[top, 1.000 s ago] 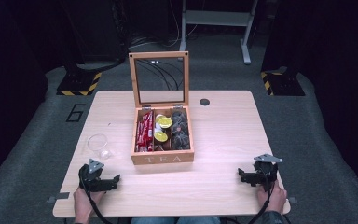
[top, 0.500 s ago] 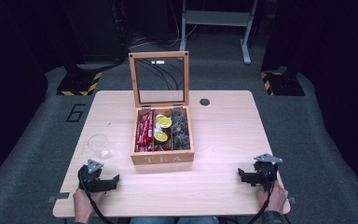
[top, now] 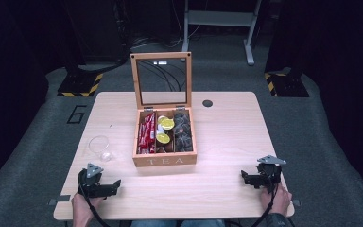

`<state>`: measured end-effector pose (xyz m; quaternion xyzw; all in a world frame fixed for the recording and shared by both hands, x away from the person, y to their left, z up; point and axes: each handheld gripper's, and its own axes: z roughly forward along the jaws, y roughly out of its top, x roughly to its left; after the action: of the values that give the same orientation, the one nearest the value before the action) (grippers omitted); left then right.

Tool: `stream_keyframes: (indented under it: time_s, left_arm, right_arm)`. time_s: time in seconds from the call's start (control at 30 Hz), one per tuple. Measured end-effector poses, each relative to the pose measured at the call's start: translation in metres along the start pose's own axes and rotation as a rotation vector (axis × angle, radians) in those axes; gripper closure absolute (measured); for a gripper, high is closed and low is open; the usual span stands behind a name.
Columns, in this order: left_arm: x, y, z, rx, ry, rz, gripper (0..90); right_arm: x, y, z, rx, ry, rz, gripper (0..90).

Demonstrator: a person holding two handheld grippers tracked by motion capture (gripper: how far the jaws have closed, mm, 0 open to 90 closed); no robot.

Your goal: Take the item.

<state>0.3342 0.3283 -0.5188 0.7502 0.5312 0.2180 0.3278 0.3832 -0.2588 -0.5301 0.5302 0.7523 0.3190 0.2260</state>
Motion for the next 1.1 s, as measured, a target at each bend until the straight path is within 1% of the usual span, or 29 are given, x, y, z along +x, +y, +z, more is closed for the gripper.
stream_keyframes:
  time_s: [0.07, 0.13, 0.23, 0.3, 0.33, 0.37, 0.4, 0.5, 0.57, 0.6, 0.67, 0.7, 0.73, 0.8, 0.83, 0.87, 0.97, 1.0, 1.03, 1.1]
  left_arm:
    - [-0.005, 0.004, -0.003, 0.003, -0.004, 0.015, 0.6]
    - [-0.008, 0.006, -0.004, -0.003, -0.012, 0.022, 1.0]
    - [-0.016, 0.012, -0.006, 0.012, -0.026, 0.046, 1.1]
    - [-0.019, 0.015, -0.007, 0.006, -0.028, 0.049, 1.1]
    - [-0.020, 0.017, -0.008, 0.010, -0.035, 0.054, 1.2]
    - [-0.022, 0.019, -0.009, 0.001, -0.034, 0.054, 1.2]
    - [-0.024, 0.022, -0.010, 0.003, -0.043, 0.059, 1.4]
    - [-0.031, 0.031, -0.012, -0.012, -0.045, 0.092, 3.9]
    - [-0.035, 0.038, -0.013, -0.015, -0.056, 0.108, 3.9]
    - [-0.035, 0.038, -0.013, -0.015, -0.056, 0.108, 3.8]
    - [-0.038, 0.044, -0.014, -0.018, -0.064, 0.117, 3.7]
    - [-0.039, 0.046, -0.014, -0.026, -0.061, 0.123, 3.6]
    - [-0.040, 0.052, -0.013, -0.029, -0.061, 0.124, 3.1]
    - [-0.042, 0.054, -0.012, -0.037, -0.056, 0.126, 1.5]
    - [-0.043, 0.056, -0.013, -0.037, -0.050, 0.132, 1.0]
    - [-0.043, 0.059, -0.013, -0.036, -0.057, 0.136, 0.8]
    - [-0.047, 0.065, -0.013, -0.051, -0.061, 0.143, 0.7]
    - [-0.047, 0.068, -0.013, -0.048, -0.070, 0.152, 0.6]
    - [-0.049, 0.071, -0.013, -0.049, -0.069, 0.157, 0.5]
    - [-0.052, 0.076, -0.011, -0.049, -0.072, 0.160, 0.3]
  right_arm:
    - [0.000, 0.000, 0.000, 0.001, 0.001, 0.000, 0.0]
    - [0.000, 0.000, 0.000, 0.002, 0.002, 0.002, 0.0]
    - [0.001, 0.001, 0.001, -0.002, 0.008, 0.005, 0.0]
    - [0.001, 0.001, 0.001, -0.002, 0.008, 0.005, 0.0]
    - [0.000, 0.001, 0.001, -0.002, 0.008, 0.005, 0.0]
    - [0.001, 0.001, 0.001, -0.002, 0.008, 0.005, 0.0]
    - [0.000, 0.001, 0.001, -0.002, 0.008, 0.004, 0.0]
    - [0.000, 0.001, 0.001, -0.002, 0.007, 0.004, 0.0]
    - [0.000, 0.001, 0.001, -0.001, 0.007, 0.000, 0.0]
    - [0.000, 0.001, 0.001, -0.001, 0.007, 0.000, 0.0]
    - [0.001, 0.001, 0.001, -0.002, 0.008, 0.004, 0.0]
    - [0.001, 0.001, 0.001, -0.003, 0.007, 0.004, 0.0]
    - [0.000, 0.001, 0.001, -0.002, 0.007, 0.004, 0.0]
    - [0.001, 0.001, 0.001, -0.002, 0.007, 0.004, 0.0]
    - [0.000, 0.001, 0.001, -0.002, 0.008, 0.004, 0.0]
    - [0.001, 0.001, 0.001, -0.002, 0.008, 0.005, 0.0]
    - [0.001, 0.001, 0.001, -0.002, 0.007, 0.005, 0.0]
    - [0.000, 0.001, 0.001, 0.001, 0.007, -0.003, 0.0]
    - [0.001, 0.001, 0.001, -0.002, 0.007, 0.005, 0.0]
    - [0.000, 0.001, 0.001, -0.002, 0.007, 0.004, 0.0]
